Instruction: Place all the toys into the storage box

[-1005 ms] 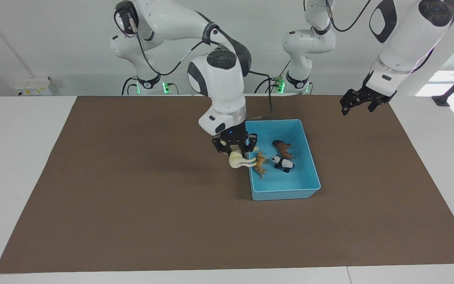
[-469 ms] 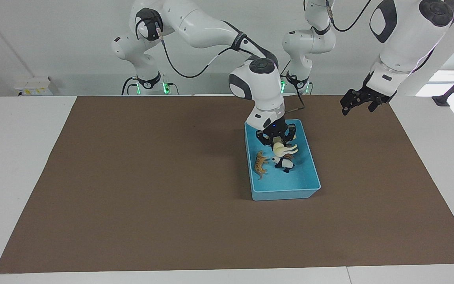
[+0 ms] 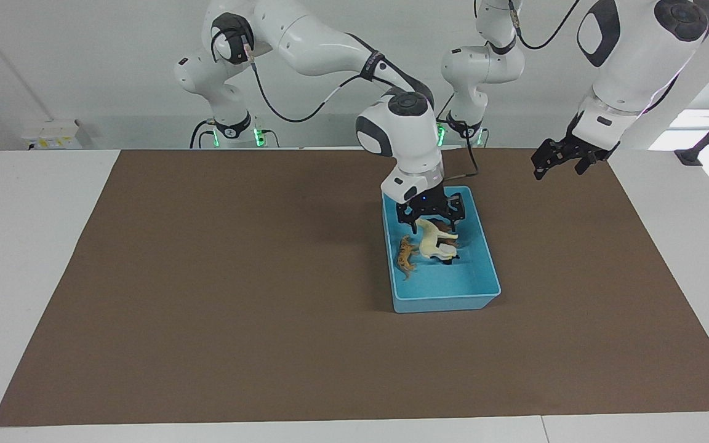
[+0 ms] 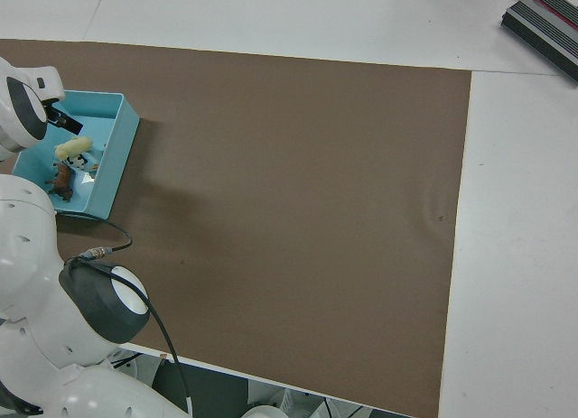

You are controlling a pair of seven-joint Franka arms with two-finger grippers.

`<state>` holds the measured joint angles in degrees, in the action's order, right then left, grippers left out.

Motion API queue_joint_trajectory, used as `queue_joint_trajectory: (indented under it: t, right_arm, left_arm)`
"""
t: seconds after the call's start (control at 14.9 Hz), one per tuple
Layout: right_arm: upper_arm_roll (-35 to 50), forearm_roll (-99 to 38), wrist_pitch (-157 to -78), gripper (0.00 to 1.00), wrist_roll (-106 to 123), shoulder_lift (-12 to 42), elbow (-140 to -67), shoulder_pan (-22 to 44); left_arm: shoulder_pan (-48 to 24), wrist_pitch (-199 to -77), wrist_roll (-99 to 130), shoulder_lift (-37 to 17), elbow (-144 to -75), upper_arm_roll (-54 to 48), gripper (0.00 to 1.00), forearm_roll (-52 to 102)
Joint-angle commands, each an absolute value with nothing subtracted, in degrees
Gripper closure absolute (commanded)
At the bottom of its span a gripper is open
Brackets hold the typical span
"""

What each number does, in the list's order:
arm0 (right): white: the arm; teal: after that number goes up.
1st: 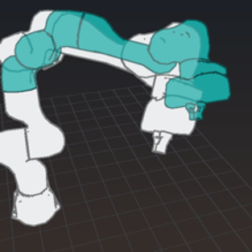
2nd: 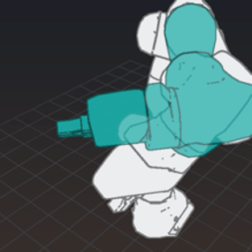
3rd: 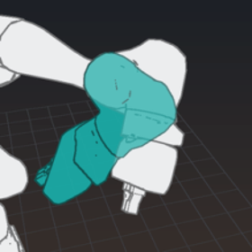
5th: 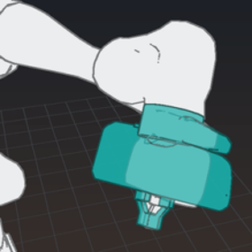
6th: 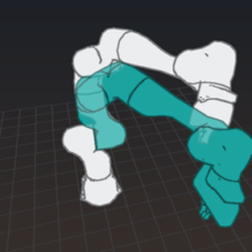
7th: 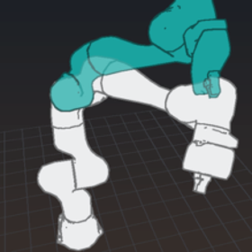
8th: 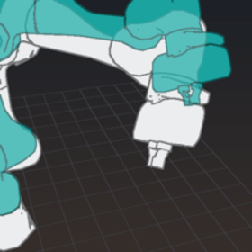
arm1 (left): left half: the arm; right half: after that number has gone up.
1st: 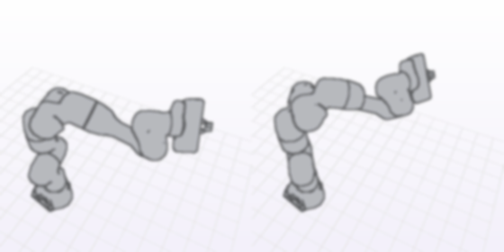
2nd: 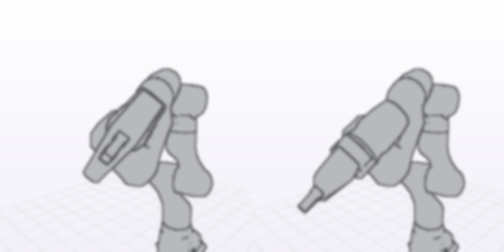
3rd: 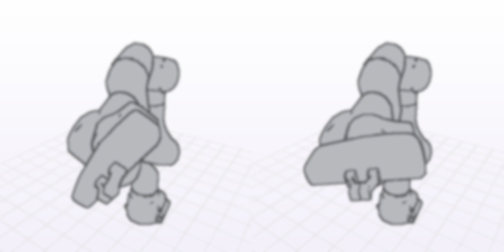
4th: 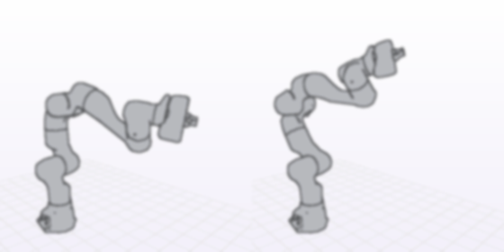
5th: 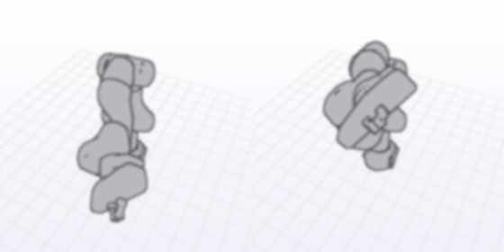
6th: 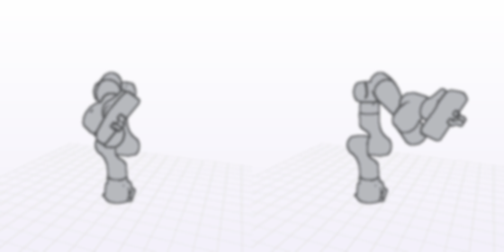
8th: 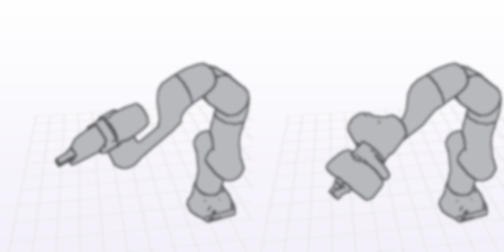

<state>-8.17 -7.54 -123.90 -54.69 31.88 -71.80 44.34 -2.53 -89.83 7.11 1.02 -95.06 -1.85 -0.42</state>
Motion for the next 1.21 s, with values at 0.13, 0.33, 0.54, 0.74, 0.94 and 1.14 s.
queue_joint_trajectory:
  t: [0.13,0.33,0.54,0.74,0.94,1.14]
  right_arm:
    - [-10.46,-7.12,-112.95,0.0,-32.59,22.42,-73.92,28.78]
    - [-10.55,-7.21,-111.27,0.0,-16.21,21.97,-74.53,20.5]
    - [-10.55,-7.12,-108.39,0.0,-7.49,21.89,-74.62,15.05]
    - [-10.55,-7.21,-101.02,0.0,-4.14,19.61,-74.62,10.91]
    - [-10.55,-7.21,-92.4,0.0,2.26,16.01,-76.19,6.52]
    - [-10.46,-7.12,-90.17,0.0,7.28,9.08,-83.72,3.17]
  left_arm:
    - [-2.11,-89.12,6.77,1.76,-95.62,-1.93,0.0,0.09]
    - [-2.11,-89.03,6.77,1.76,-95.62,-1.93,0.0,0.09]
    - [-2.11,-89.12,6.77,1.76,-95.62,-2.02,0.0,0.09]
    - [-2.11,-89.03,6.77,1.76,-95.62,-1.93,0.0,0.09]
    - [-2.11,-89.12,6.77,1.76,-95.62,-1.93,0.0,0.09]
    - [-2.02,-89.12,6.77,1.76,-95.62,-1.93,0.0,0.09]
